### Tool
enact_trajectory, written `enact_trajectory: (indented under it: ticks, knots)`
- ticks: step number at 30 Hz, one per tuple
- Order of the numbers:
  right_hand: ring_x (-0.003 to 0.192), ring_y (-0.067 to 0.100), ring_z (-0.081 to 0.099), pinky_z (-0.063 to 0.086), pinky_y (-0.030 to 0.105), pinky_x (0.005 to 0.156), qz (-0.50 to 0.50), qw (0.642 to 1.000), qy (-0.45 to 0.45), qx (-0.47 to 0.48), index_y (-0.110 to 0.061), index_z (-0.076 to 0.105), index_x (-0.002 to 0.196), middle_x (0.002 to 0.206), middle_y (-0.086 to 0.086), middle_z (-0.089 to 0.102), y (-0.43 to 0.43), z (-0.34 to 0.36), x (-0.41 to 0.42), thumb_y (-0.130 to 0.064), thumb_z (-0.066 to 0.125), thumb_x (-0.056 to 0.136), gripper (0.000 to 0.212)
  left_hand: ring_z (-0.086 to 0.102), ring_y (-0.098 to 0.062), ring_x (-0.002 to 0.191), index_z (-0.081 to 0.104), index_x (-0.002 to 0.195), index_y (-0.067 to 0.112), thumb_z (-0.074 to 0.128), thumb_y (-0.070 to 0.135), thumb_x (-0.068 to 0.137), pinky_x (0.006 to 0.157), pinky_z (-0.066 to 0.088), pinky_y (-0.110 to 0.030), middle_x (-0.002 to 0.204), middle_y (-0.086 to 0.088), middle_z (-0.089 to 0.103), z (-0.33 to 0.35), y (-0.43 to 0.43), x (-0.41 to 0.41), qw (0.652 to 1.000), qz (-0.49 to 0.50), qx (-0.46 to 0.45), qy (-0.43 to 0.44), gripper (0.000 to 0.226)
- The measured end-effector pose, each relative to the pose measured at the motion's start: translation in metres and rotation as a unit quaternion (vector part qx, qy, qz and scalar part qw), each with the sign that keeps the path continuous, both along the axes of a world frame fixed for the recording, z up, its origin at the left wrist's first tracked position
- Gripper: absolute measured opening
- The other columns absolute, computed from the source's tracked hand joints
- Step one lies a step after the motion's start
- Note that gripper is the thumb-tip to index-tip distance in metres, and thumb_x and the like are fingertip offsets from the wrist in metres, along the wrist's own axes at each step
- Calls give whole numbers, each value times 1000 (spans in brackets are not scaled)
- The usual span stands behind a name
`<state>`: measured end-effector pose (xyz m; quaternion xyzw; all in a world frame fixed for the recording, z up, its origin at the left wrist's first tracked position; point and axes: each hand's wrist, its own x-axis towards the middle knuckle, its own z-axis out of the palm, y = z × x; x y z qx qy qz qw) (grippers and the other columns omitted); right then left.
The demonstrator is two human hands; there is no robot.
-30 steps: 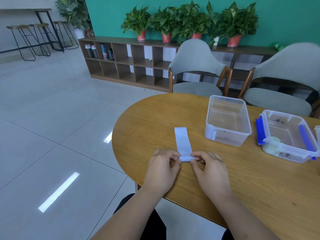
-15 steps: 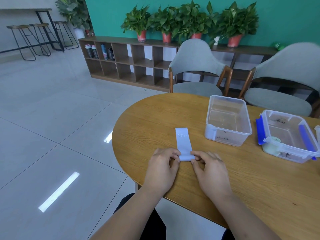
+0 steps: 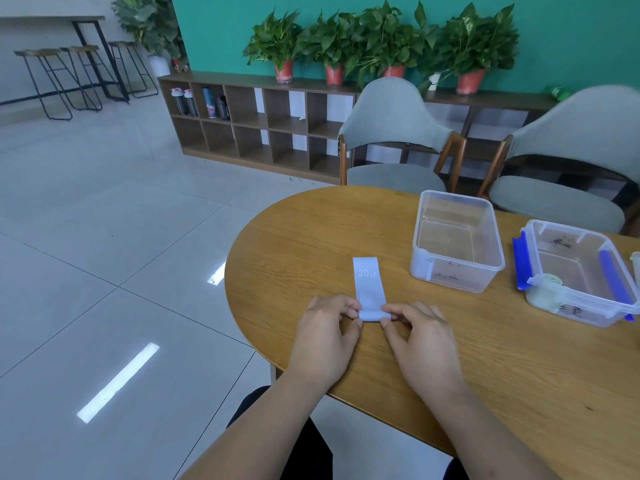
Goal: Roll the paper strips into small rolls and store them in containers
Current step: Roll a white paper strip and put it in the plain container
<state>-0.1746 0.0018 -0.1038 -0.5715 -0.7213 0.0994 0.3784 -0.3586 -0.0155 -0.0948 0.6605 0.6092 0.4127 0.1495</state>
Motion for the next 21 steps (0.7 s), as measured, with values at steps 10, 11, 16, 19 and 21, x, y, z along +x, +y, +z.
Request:
enact_trajectory:
  ticks: [10, 11, 16, 19, 21]
  knots:
    - [94, 7, 57, 54, 41, 83, 1, 1000, 20, -11, -36, 72, 105, 89, -24, 63, -1, 0, -1, -28, 73, 94, 13, 54, 3, 103, 73, 106, 34, 75, 26, 92, 84, 44, -11, 88, 25, 70, 0, 0, 1, 1000, -1, 7, -2, 17]
    - [95, 8, 57, 54, 41, 84, -1, 1000, 16, -10, -35, 73, 106, 90, -24, 63, 0, 0, -1, -29, 73, 94, 14, 54, 3, 103, 73, 107, 34, 76, 27, 91, 86, 46, -14, 90, 25, 70, -1, 0, 1, 1000, 0, 8, 3, 17]
    - [95, 9, 57, 55, 38, 84, -2, 1000, -4, -8, -31, 77, 114, 95, -22, 66, 1, -2, 0, -25, 78, 91, 24, 54, 2, 104, 73, 111, 34, 77, 25, 89, 87, 44, -12, 93, 25, 69, -1, 1, 0, 1000, 0, 1, 10, 23]
    - [94, 7, 56, 55, 37, 84, -3, 1000, 3, -15, -32, 76, 115, 93, -23, 64, 1, -2, 1, -24, 77, 91, 26, 55, 2, 102, 72, 112, 34, 77, 22, 91, 85, 41, -7, 90, 24, 69, 1, 0, 0, 1000, 3, -13, -10, 25]
    - [93, 5, 57, 55, 37, 84, -1, 999, 22, -24, -35, 73, 115, 91, -24, 63, 0, -1, 0, -25, 76, 91, 26, 54, 1, 100, 71, 113, 33, 76, 23, 91, 83, 39, -6, 88, 24, 70, 2, 0, 0, 1000, 5, -11, -13, 25]
